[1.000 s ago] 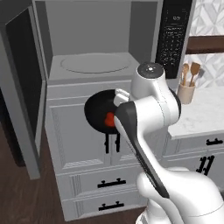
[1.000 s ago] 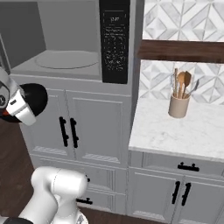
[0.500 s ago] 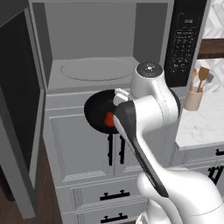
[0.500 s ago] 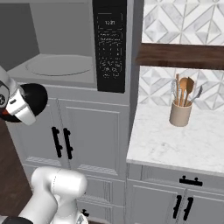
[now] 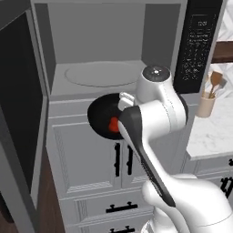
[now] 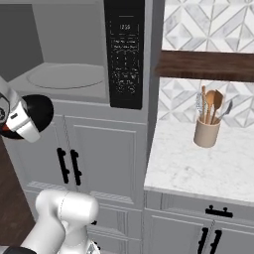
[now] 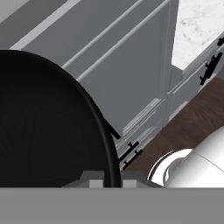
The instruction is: Pick the bell pepper from the sink and place it in the bowl. Then pick the bowl and place it in the microwave. Then close the microwave door and press the start button.
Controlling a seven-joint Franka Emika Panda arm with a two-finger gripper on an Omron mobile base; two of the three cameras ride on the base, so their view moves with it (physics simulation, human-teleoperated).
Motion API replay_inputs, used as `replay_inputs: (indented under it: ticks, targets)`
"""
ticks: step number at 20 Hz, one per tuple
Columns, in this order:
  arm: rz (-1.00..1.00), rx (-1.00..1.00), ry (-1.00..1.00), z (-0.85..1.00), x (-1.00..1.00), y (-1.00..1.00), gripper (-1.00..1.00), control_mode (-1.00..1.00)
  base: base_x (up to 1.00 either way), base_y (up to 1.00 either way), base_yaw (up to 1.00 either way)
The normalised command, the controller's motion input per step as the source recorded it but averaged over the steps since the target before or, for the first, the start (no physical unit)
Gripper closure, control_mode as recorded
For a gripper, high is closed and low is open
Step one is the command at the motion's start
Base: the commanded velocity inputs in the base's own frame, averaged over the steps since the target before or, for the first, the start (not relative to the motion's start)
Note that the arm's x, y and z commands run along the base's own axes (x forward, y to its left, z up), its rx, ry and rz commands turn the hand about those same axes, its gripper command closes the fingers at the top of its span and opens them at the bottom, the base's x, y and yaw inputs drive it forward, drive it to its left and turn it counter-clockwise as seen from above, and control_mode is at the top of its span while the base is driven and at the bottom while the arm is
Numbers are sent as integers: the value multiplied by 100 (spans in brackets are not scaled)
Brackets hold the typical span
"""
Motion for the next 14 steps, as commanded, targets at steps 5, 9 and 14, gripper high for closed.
replay_inputs:
  ticks: [5, 9, 14]
  targets:
    - [0, 0, 0, 0, 0, 0, 100, 100, 49, 40, 0]
    - [0, 0, 0, 0, 0, 0, 100, 100, 26, 31, 0]
    - [0, 0, 0, 0, 0, 0, 100, 100, 12, 11, 0]
